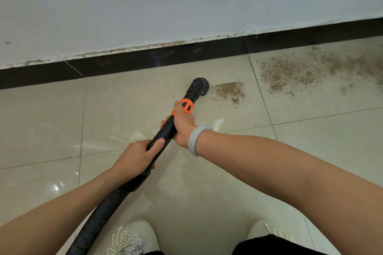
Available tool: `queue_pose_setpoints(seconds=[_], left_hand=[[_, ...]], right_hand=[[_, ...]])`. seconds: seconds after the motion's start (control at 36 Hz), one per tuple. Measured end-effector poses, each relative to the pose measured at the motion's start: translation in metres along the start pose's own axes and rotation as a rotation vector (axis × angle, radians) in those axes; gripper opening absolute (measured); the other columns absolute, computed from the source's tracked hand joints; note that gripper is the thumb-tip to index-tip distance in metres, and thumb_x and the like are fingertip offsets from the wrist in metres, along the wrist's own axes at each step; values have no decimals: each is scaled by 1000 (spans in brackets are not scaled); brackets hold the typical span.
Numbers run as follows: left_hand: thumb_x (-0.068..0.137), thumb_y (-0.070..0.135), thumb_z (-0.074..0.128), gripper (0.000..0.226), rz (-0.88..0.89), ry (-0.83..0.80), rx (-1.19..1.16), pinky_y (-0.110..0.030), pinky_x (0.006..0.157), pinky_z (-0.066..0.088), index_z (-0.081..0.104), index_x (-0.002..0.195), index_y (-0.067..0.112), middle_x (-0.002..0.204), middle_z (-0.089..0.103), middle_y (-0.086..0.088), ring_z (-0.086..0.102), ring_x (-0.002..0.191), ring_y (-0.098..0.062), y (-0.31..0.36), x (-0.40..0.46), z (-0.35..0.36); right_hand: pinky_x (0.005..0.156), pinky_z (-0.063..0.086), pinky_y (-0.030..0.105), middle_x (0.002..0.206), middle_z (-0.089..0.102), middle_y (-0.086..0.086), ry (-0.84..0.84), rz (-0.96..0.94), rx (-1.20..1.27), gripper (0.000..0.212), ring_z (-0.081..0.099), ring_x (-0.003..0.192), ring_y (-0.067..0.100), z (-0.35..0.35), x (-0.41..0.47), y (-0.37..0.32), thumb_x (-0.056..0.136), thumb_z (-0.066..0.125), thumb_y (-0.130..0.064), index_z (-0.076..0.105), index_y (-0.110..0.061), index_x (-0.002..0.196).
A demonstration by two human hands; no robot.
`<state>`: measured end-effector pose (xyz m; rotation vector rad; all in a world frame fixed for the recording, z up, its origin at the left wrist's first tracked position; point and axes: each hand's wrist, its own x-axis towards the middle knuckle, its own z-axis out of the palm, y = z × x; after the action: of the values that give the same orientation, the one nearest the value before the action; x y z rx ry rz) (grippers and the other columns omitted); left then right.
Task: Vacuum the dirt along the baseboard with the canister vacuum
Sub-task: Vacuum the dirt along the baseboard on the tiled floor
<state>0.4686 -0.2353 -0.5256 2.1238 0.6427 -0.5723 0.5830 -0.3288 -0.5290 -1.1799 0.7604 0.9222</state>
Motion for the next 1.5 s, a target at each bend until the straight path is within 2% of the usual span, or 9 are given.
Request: queue_pose_setpoints(seconds=[0.25,0.33,0.5,0.58,0.78,0.97,1.11,1.28,1.5], left_hand=[[97,53,38,53,40,-21,25,-30,61,52,58,76,8,61,70,-4,60,44,-18,18,14,12],[97,53,38,54,48,-22,38,-30,65,53,57,72,10,60,70,-2,67,58,-25,24,20,17],[96,54,38,54,73,-44,62,-36,70,56,58,73,10,61,70,-2,68,61,-27,37,28,26],[96,55,38,56,84,-54,82,-37,71,57,59,75,9,61,70,-1,68,60,-26,43,33,28],[96,57,37,55,100,-81,104,-34,69,56,58,79,9,61,70,-2,69,60,-25,63,43,38],[96,58,37,55,131,-111,111,-35,72,56,58,77,11,62,71,-2,69,60,-24,79,51,48],[96,58,37,54,151,-125,113,-31,65,54,56,77,11,60,70,-2,64,49,-17,89,53,52],[96,57,37,53,178,-115,138,-33,67,54,54,74,13,57,68,0,57,41,-9,95,53,53],[96,58,37,53,182,-113,146,-36,68,55,55,76,12,62,70,-2,57,41,-9,96,51,50]], right_hand=[[69,57,38,79,55,9,22,-18,36,32,58,62,22,-20,5,-16,96,54,-40,48,-10,92],[64,56,37,79,55,9,32,-29,52,32,58,61,22,-28,6,-22,96,54,-40,48,-9,93],[63,56,36,79,54,10,42,-42,78,32,58,62,22,-42,9,-32,96,55,-39,49,-8,94],[61,55,35,78,54,10,53,-51,92,32,58,61,22,-49,11,-37,96,55,-40,49,-8,98],[67,56,37,78,55,10,77,-68,110,32,58,61,22,-67,15,-52,96,55,-40,48,-9,89],[62,55,36,79,54,10,90,-90,135,33,57,61,22,-83,17,-64,95,55,-40,49,-8,97],[61,55,36,76,54,10,109,-108,154,32,57,58,22,-91,18,-69,96,55,-38,48,-8,89],[65,55,38,70,54,8,124,-142,171,32,56,55,21,-96,16,-72,96,53,-37,47,-8,85],[70,57,39,69,54,8,133,-149,175,30,57,55,22,-95,14,-70,96,54,-37,48,-9,86]])
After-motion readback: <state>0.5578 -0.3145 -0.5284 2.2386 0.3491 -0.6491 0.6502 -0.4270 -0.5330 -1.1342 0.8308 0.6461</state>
